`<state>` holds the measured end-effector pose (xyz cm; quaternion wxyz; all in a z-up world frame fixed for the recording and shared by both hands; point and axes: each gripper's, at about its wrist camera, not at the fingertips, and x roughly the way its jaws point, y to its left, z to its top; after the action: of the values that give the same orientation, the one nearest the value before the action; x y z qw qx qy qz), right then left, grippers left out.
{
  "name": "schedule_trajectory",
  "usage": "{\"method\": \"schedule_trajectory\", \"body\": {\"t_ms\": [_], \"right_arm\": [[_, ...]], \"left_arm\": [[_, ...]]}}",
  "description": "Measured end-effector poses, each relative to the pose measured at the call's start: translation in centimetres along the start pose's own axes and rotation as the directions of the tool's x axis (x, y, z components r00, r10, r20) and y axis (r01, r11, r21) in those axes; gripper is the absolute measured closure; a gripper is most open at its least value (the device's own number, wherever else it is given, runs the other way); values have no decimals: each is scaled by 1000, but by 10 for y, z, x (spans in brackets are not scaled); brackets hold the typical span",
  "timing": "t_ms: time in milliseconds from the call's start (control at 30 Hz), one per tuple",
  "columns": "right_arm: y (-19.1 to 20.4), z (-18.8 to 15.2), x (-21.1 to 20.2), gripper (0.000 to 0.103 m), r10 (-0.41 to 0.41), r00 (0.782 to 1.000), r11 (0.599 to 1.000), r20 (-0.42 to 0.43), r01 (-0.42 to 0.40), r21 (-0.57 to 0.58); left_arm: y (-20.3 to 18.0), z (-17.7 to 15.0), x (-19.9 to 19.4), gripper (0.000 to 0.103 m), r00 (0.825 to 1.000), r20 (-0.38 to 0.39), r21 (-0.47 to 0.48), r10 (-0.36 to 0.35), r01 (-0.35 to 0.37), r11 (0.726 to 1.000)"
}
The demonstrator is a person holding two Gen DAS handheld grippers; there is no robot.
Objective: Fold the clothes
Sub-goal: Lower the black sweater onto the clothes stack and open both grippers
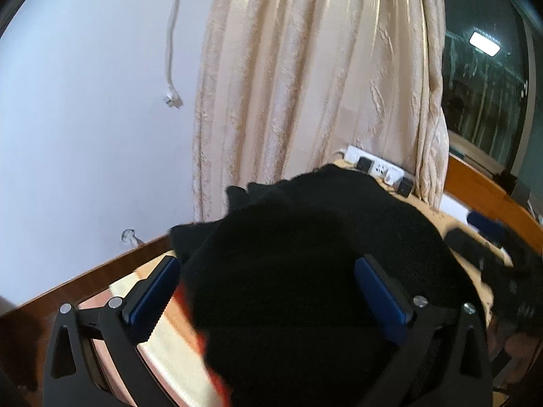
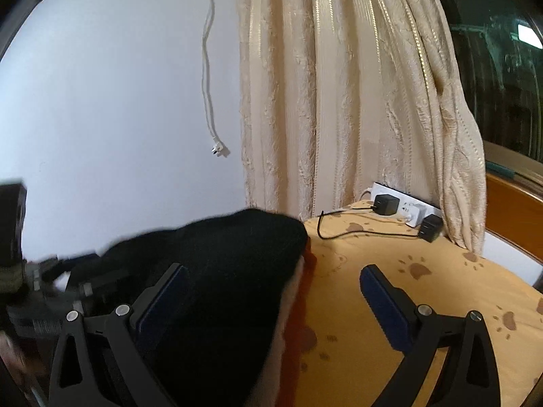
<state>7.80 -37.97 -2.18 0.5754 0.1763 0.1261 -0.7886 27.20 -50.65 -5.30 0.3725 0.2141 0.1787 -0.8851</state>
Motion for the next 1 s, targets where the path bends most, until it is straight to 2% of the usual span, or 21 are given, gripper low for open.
{"method": "schedule_trajectory", "body": {"t_ms": [100, 233, 400, 467, 700, 867, 1000], "right_arm": [[11, -16, -9, 1, 8, 1000, 996, -18, -9, -83], [33, -40, -2, 1, -23, 996, 976, -81, 5, -219], [29, -52, 2, 1, -24, 995, 981, -102, 4, -194], [28, -53, 1, 1, -20, 994, 984, -106, 1, -179], [29, -44, -23, 1, -45, 997, 985, -65, 33, -168], [27, -38, -46, 1, -65, 997, 987, -35, 59, -152], [23, -39, -61, 1, -76, 996, 988, -37, 71, -135]], "left_arm": [[-2, -8, -10, 1, 1000, 14, 49, 28, -28, 998], [-3, -17, -6, 1, 1000, -8, 69, 20, -20, 997], [8, -23, 5, 0, 998, -49, -1, -44, 44, 999], [7, -23, 4, 0, 998, -51, -8, -43, 43, 999], [-13, -17, -15, 0, 998, -27, 62, 57, -56, 997], [-27, -13, -28, 0, 984, -41, 73, 173, -170, 983], [-43, -13, -48, 0, 984, 1, 68, 178, -178, 982]]}}
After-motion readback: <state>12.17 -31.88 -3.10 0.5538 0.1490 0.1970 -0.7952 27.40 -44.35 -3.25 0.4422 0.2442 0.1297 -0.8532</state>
